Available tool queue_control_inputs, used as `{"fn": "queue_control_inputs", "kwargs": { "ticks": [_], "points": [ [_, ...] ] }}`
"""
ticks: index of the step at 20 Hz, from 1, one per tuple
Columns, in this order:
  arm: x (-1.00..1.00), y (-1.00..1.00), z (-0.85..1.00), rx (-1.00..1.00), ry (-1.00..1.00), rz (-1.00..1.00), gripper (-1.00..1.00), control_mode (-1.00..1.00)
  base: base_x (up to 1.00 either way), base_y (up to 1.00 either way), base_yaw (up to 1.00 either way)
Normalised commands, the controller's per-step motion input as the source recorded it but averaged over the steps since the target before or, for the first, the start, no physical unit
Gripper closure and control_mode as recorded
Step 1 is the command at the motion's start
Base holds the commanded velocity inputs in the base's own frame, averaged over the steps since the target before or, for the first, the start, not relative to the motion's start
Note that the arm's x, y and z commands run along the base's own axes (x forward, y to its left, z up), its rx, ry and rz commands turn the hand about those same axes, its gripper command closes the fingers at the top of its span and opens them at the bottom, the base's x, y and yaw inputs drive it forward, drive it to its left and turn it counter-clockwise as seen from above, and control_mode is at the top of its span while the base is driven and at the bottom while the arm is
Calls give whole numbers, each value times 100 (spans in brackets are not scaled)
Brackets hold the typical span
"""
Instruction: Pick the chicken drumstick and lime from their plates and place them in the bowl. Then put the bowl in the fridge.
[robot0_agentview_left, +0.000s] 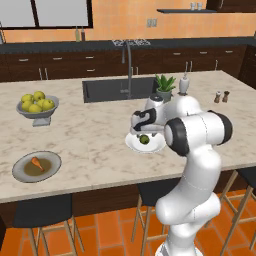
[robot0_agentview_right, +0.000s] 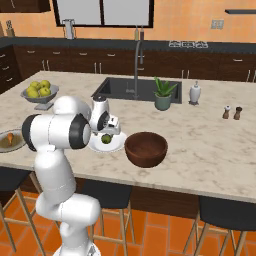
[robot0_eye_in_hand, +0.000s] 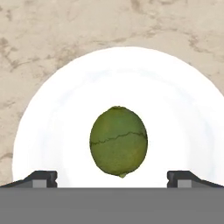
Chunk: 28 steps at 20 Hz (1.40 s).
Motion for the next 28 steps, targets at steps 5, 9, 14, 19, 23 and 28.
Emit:
{"fn": "queue_control_inputs", "kwargs": {
  "ticks": [5,9,14,19,23,28],
  "points": [
    [2,0,-19,0,1,0,-100,-100,0,0,0],
    [3,0,-35,0,0,0,-100,-100,0,0,0],
    [15,0,-48,0,0,0,-100,-100,0,0,0],
    [24,-7,-26,0,-1,0,100,-100,0,0,0],
    [-3,0,-8,2,-1,0,100,-100,0,0,0],
    [-90,0,44,2,-2,0,100,-100,0,0,0]
  ]
}}
